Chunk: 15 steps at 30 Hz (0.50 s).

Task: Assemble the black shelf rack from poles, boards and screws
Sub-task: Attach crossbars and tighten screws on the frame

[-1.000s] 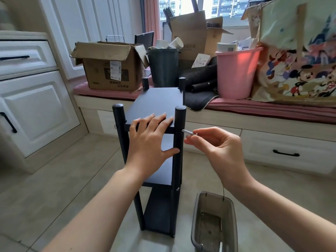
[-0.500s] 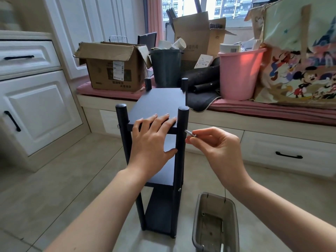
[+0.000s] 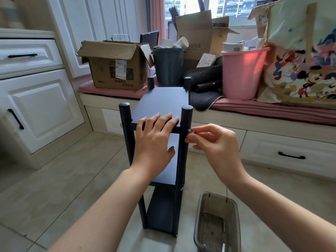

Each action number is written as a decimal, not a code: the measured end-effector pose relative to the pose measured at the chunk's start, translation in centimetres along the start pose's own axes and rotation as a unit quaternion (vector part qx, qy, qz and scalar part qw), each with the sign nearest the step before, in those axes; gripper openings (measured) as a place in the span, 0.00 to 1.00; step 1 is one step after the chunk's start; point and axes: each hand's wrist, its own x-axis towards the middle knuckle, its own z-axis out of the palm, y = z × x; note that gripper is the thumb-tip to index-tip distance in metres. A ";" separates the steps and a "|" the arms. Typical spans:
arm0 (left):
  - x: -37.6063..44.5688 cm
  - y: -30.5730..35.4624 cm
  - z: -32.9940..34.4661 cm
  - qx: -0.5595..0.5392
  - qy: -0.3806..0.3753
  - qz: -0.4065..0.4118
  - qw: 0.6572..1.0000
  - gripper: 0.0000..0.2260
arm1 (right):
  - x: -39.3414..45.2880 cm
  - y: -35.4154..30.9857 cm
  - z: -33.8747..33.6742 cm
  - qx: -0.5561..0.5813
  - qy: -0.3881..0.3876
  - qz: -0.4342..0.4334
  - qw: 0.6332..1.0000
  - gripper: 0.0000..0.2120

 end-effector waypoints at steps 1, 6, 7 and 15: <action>0.0 0.0 0.0 -0.002 0.000 0.000 1.000 0.35 | 0.0 -0.1 0.0 -0.006 0.002 0.001 1.000 0.05; 0.0 0.0 0.0 -0.012 0.008 -0.005 1.000 0.33 | 0.3 -0.4 0.3 -0.068 0.021 -0.009 0.997 0.05; 0.0 0.0 0.0 -0.016 0.012 -0.006 1.000 0.32 | 0.3 -0.5 0.3 -0.079 0.023 -0.011 0.997 0.05; 0.1 0.0 0.8 -0.028 0.060 -0.009 0.998 0.23 | 0.2 -0.9 0.4 -0.216 0.044 -0.081 0.972 0.07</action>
